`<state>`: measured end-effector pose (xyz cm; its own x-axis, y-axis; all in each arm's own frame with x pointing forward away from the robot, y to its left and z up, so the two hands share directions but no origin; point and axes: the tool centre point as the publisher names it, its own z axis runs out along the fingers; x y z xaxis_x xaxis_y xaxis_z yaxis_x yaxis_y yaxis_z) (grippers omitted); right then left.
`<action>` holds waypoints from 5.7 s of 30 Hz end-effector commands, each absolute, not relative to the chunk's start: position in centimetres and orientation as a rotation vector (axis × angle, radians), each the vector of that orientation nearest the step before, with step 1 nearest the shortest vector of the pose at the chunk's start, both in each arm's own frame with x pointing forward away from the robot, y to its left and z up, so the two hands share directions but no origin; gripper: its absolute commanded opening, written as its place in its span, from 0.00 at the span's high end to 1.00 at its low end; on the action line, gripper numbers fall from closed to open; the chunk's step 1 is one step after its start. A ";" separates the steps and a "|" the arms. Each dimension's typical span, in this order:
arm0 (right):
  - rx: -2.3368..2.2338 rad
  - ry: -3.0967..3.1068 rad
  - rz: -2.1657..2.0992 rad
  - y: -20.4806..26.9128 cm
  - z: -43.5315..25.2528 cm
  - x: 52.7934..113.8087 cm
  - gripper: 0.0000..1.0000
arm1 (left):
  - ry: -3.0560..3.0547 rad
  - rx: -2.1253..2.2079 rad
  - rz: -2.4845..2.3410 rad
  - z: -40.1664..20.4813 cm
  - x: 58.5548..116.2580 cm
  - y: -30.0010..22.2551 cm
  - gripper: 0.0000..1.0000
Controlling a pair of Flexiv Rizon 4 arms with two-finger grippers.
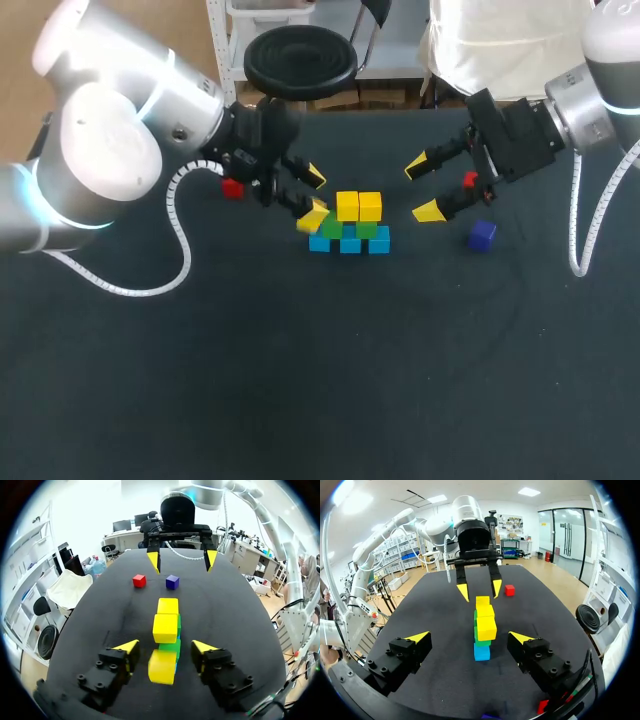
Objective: Place the blue cubes, place green cubes on the blue cubes, place the yellow cubes on the green cubes, then place the red cubes on the yellow cubes, and place purple cube on the red cubes.
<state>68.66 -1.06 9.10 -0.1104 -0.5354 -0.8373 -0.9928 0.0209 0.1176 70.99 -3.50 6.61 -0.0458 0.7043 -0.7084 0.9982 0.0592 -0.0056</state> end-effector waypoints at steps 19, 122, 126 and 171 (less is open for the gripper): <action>-1.566 1.708 0.984 -1.1 9.1 68.6 0.00 | 1.916 1.617 -0.529 8.1 71.1 3.0 0.00; -1.566 1.708 0.984 -1.1 9.1 68.6 0.00 | 2.210 0.942 -0.272 5.1 65.2 12.4 0.00; -1.566 1.708 0.984 -1.1 9.1 68.6 0.00 | 2.257 0.868 -0.301 4.0 65.6 13.1 0.00; -1.566 1.708 0.984 -1.1 9.1 68.6 0.00 | 2.259 0.909 -0.234 1.8 67.9 12.7 0.00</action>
